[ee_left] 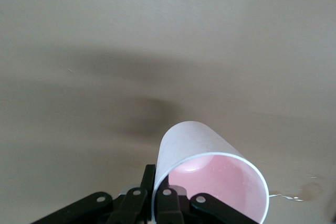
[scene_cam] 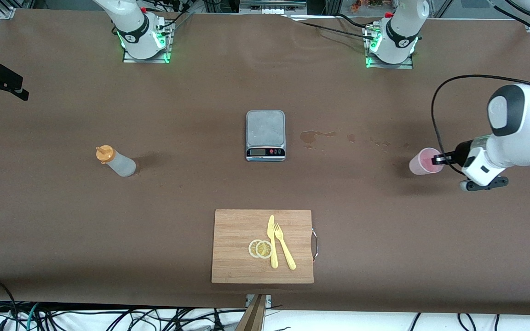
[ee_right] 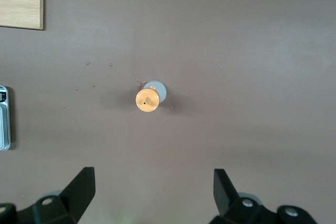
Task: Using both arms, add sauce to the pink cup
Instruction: 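Carry the pink cup with the left gripper onto the scale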
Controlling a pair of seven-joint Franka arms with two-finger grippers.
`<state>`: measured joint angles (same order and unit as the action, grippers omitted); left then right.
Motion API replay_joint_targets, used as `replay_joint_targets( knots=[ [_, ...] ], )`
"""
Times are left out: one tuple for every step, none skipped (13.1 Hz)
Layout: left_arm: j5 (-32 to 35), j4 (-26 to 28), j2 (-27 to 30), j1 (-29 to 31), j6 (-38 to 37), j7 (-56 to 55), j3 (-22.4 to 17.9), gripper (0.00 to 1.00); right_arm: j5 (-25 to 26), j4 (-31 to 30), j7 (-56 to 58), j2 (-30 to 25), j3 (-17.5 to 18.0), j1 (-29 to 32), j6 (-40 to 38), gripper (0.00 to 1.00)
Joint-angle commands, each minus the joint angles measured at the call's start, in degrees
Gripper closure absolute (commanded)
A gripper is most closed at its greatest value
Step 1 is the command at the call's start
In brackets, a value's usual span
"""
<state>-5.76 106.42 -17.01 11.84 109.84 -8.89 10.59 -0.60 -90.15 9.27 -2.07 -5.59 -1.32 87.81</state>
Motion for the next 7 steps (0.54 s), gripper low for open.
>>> replay_joint_targets(
  knots=[
    [-1.54,-0.94,1.10,-0.06,-2.35,-9.97,5.12,1.00,0.07,0.68,-0.57,0.13,0.14,0.27,-0.18,0.00],
    [-1.88,-0.86,0.58,-0.06,-2.00,-14.45,8.28,1.00,0.07,0.68,-0.57,0.13,0.14,0.36,-0.09,0.00],
    [-1.89,-0.86,-0.30,-0.32,-1.39,-18.15,10.83,1.00,0.07,0.68,-0.57,0.13,0.14,0.36,-0.18,0.00],
    [-1.89,-0.86,-0.83,-0.67,-0.86,-20.62,12.77,1.00,0.16,0.68,-0.57,0.13,0.14,0.36,-0.09,0.00],
    [-2.67,-0.86,-0.92,-0.76,-0.86,-22.04,14.62,1.00,-0.01,0.76,-0.22,0.13,0.14,0.62,0.43,0.00],
    [-4.85,-0.68,-1.27,-1.03,-0.60,-22.75,16.64,1.00,0.07,0.76,0.13,0.13,0.14,0.79,0.96,0.00],
    [-6.70,-0.60,-2.15,-2.33,0.10,-23.36,18.14,1.00,0.07,0.76,0.13,0.13,0.14,1.06,0.96,0.00]
  ],
)
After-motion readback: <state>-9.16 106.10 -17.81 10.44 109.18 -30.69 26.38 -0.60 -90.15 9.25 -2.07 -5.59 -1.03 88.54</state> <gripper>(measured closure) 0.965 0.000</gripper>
